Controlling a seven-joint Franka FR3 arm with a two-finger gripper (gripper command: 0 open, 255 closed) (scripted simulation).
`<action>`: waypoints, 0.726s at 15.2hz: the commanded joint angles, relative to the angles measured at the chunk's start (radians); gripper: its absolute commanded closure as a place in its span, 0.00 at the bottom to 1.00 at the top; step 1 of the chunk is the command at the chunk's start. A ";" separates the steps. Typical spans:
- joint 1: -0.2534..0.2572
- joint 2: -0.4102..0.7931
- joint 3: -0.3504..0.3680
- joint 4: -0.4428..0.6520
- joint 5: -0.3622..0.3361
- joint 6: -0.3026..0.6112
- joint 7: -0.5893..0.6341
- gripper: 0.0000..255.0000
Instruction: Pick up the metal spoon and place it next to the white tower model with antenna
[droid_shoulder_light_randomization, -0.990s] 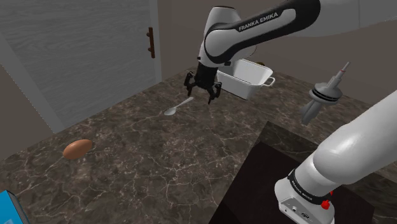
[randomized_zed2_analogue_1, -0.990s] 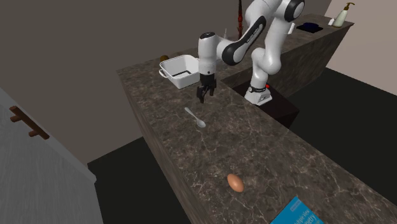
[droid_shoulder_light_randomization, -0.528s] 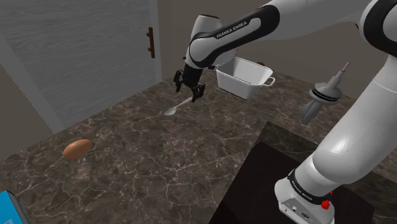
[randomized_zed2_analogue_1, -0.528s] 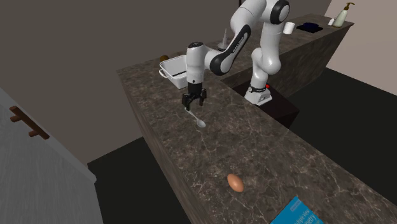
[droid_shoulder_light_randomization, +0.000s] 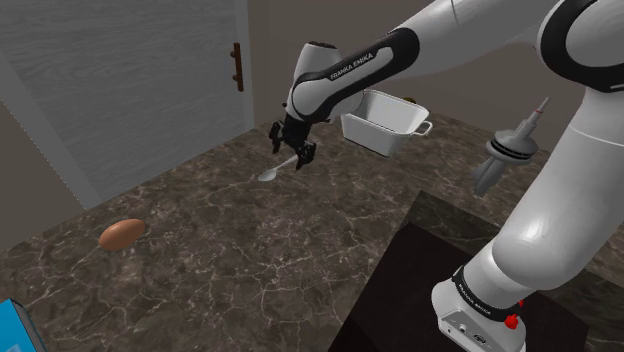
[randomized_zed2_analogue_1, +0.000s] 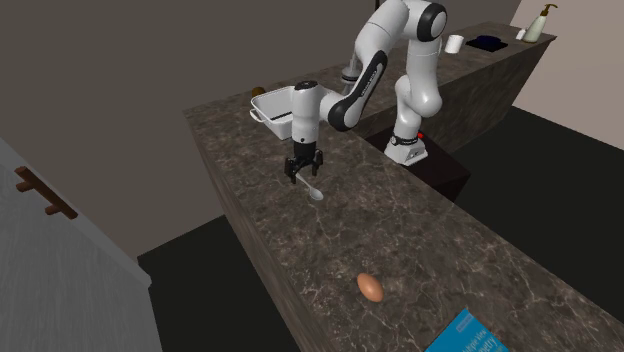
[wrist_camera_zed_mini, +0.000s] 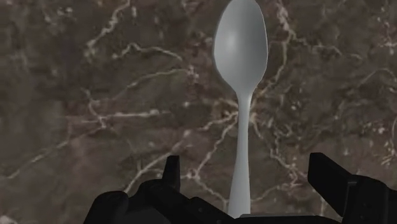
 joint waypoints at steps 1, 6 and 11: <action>0.001 0.008 -0.001 0.001 -0.003 0.008 0.002 0.00; 0.001 0.008 -0.001 0.001 -0.003 0.008 0.002 0.00; 0.001 0.008 -0.001 0.000 -0.003 0.008 0.001 1.00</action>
